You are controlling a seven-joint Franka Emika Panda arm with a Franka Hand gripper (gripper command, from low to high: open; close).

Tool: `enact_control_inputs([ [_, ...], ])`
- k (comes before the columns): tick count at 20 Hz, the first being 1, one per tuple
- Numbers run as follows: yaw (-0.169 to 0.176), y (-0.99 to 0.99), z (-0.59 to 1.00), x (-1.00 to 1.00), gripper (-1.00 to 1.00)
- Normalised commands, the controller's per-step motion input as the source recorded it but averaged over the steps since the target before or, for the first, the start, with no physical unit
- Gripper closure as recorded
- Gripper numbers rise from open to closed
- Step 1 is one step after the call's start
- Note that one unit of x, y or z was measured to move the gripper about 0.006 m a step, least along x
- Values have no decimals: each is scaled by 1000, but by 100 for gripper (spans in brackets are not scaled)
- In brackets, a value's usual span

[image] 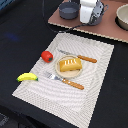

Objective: Interact with the objects in diverse but meaningful ways.

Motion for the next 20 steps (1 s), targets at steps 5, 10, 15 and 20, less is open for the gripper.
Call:
enact_control_inputs([
  [5, 70, -218, 918, -466, 100],
  [10, 48, -471, 394, -503, 100],
  [15, 31, -724, 59, -401, 100],
  [20, 6, -855, -82, -390, 100],
])
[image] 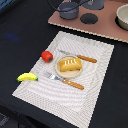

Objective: Interact with the objects in diverse but meaningful ways.

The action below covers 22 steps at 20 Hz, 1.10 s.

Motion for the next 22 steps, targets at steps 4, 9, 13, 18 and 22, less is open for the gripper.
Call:
enact_control_inputs([
  [4, 0, -881, -159, -431, 100],
  [9, 0, -844, -243, -515, 100],
  [13, 36, -610, -452, -621, 100],
  [18, 43, -410, -466, -819, 100],
  [22, 12, -376, -466, -961, 100],
])
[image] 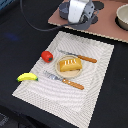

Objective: Interact with the objects in diverse but meaningful ways.

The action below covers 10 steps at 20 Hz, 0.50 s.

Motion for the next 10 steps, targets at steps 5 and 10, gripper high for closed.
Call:
enact_control_inputs([
  [5, 0, -453, -320, -954, 100],
  [10, 0, -538, -283, -906, 100],
])
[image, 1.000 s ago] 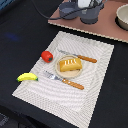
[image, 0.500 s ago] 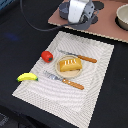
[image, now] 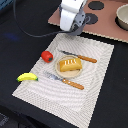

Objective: Interact with the objects in diverse but meaningful ways.

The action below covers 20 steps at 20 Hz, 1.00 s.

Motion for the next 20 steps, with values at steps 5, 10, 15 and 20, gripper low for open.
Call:
enact_control_inputs([
  [5, 0, -513, -312, -899, 100],
  [10, 1, -436, -302, -884, 100],
  [15, 50, -265, -159, -835, 100],
  [20, 82, -90, -1, -686, -100],
])
